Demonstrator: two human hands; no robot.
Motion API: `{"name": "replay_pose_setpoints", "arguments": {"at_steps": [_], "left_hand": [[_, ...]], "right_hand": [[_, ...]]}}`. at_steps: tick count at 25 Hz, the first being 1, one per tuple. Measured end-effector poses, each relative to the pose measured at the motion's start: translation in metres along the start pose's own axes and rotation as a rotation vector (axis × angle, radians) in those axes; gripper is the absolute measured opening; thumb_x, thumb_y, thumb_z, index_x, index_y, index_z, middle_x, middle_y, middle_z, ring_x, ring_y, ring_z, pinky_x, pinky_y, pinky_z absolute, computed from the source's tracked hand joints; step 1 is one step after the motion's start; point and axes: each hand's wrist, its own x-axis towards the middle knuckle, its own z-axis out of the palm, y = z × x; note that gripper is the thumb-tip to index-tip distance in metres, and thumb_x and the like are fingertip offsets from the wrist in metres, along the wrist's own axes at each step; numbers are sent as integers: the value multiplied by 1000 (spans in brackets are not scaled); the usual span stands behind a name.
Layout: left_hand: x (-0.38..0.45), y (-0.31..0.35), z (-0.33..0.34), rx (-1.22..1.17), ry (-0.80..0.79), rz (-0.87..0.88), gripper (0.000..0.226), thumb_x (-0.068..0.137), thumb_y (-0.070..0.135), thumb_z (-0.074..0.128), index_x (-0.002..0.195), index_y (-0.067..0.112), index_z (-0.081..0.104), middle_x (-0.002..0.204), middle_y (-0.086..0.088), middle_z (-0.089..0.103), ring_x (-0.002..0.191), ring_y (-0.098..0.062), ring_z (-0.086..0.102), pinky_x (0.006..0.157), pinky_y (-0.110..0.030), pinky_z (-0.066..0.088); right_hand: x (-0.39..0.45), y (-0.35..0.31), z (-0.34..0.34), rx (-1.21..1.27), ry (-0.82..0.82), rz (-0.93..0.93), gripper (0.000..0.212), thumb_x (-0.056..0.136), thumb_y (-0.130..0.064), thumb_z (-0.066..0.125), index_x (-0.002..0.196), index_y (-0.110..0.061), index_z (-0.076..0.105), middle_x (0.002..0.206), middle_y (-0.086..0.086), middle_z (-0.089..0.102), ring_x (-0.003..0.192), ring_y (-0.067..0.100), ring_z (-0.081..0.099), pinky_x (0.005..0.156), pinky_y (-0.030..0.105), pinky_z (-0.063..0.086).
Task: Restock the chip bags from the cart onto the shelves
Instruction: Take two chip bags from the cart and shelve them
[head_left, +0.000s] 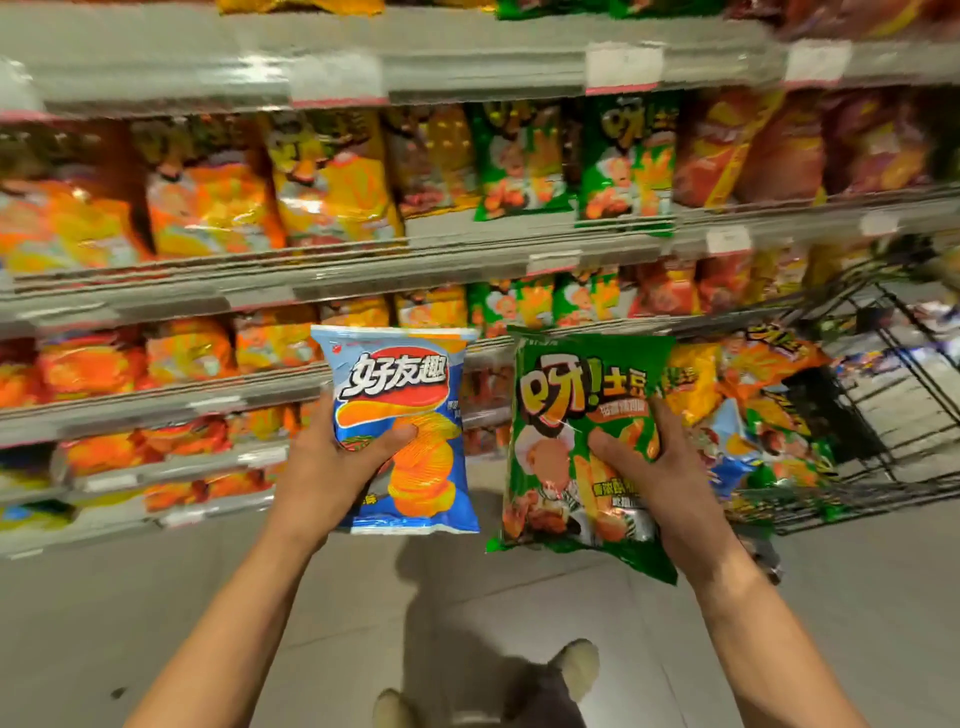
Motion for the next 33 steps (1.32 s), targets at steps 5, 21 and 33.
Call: {"name": "replay_pose_setpoints", "arguments": {"at_steps": [5, 21, 33], "left_hand": [[-37, -19, -79, -23, 153, 1, 50, 75, 34, 87, 117, 45, 62, 104, 20, 76, 92, -1, 72, 76, -23, 55], [-64, -40, -168, -72, 301, -23, 59, 67, 43, 86, 121, 35, 63, 105, 12, 77, 92, -7, 75, 77, -30, 57], [64, 22, -71, 35, 251, -11, 59, 64, 55, 83, 118, 51, 58, 101, 21, 76, 86, 2, 72, 78, -37, 57]], "right_hand": [[-22, -5, 79, -85, -106, -43, 68, 72, -37, 87, 127, -56, 54, 122, -4, 72, 103, 23, 74, 76, 41, 63], [10, -22, 184, -191, -215, -58, 74, 68, -39, 86, 134, -45, 51, 111, -14, 74, 97, 10, 73, 75, 36, 64], [172, -87, 101, -95, -105, -53, 75, 60, -50, 88, 127, -38, 57, 114, -7, 74, 91, 14, 75, 66, 30, 62]]}}
